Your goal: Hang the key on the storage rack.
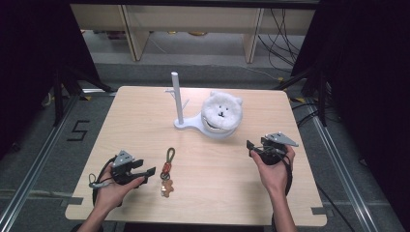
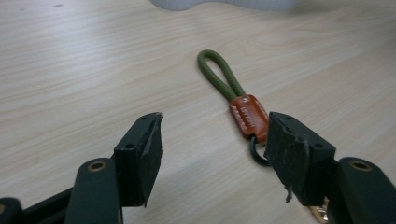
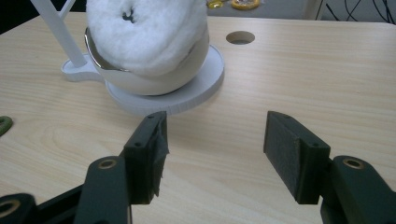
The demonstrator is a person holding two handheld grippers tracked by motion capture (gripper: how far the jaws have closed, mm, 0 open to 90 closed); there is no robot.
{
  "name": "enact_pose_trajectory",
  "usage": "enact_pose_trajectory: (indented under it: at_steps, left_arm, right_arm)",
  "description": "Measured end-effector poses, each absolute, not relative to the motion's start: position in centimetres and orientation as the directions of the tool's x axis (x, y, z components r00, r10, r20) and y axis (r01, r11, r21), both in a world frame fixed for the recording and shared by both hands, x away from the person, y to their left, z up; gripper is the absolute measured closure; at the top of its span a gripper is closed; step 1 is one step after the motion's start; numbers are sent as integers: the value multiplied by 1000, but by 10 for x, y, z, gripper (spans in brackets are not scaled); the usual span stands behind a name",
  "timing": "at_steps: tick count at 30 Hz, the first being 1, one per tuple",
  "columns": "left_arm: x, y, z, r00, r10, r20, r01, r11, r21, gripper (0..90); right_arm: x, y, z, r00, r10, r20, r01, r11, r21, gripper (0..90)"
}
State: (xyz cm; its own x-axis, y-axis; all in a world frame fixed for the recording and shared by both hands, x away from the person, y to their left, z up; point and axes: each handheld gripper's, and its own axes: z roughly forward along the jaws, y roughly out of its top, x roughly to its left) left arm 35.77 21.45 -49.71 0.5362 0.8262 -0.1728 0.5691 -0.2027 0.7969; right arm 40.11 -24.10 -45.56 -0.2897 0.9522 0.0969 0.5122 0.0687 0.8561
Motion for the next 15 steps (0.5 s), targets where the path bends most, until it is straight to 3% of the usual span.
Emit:
enact_pose_trajectory:
  at_steps: [6, 15]
  left_arm:
    - [368, 210, -487, 562, 809, -172, 643, -296, 706, 368]
    - [381, 200, -477, 525, 833, -175, 710, -316, 629, 382]
  right_arm:
    - [398, -252, -460, -263, 958, 117, 544, 47, 838, 407]
    - [396, -253, -461, -249, 960, 126, 552, 34, 833, 401]
